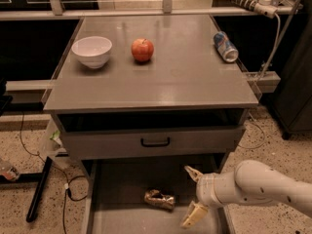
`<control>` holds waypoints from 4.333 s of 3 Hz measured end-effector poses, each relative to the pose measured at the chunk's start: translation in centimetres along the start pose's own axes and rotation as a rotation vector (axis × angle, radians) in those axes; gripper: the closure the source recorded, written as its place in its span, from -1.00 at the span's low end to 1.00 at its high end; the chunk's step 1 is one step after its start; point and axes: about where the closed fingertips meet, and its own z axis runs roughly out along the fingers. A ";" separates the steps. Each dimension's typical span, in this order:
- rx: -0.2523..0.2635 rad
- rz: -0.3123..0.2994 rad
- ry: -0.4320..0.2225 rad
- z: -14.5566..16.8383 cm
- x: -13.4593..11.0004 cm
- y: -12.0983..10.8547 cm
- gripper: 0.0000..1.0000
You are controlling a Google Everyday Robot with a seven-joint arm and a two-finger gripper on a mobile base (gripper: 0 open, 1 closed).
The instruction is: Pick orange can from middle drawer and place on counter
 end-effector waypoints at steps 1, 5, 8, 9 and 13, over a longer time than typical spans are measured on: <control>0.001 0.028 -0.042 4.5 1.8 0.4 -1.00; 0.037 -0.016 -0.021 12.7 3.7 -0.1 -1.00; 0.050 0.001 -0.047 16.9 5.6 -1.7 -0.63; 0.050 0.001 -0.047 16.9 5.6 -1.7 -0.16; 0.014 0.016 -0.093 13.9 4.6 -1.3 1.00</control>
Offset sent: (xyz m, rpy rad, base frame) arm 0.0056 0.0126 -0.0346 0.0354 -0.0004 -0.0103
